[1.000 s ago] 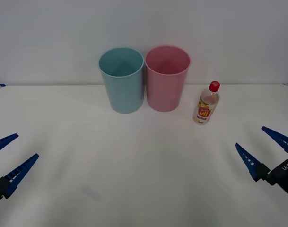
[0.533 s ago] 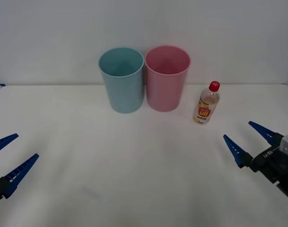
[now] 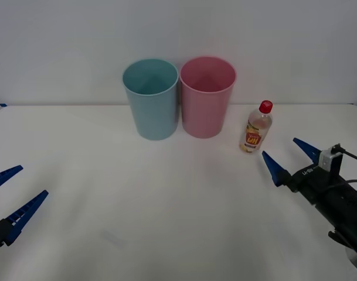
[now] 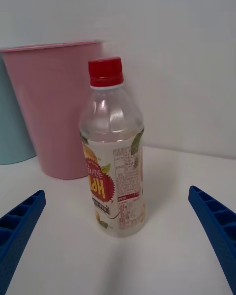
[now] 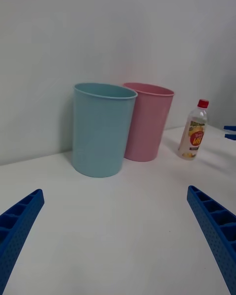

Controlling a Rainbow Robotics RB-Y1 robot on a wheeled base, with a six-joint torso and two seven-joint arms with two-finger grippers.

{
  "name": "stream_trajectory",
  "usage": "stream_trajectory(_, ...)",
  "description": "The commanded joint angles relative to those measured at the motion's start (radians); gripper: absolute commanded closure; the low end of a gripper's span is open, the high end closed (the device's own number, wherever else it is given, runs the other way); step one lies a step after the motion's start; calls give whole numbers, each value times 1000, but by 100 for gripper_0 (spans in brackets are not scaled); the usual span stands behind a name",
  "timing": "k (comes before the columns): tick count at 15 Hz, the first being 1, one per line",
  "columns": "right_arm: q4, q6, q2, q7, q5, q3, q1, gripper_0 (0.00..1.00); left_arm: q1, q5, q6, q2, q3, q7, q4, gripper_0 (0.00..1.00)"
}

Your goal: Grasp the object on the table and drop it into the matching bin: aluminum can to the light blue bin, PET bottle to the pink bin.

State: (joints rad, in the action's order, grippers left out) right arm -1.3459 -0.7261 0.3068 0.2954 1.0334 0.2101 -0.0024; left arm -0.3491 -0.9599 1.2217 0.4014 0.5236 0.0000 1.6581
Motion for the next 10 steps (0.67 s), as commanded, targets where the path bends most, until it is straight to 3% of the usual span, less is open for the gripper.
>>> stream_trajectory(1,71,19,-26,16,24,0,-65,0,0,0,0,0,0,0,0,0)
stream_trajectory(10,306,83,-46,82,34,-29,-278,0,0,0,0,0,0,0,0,0)
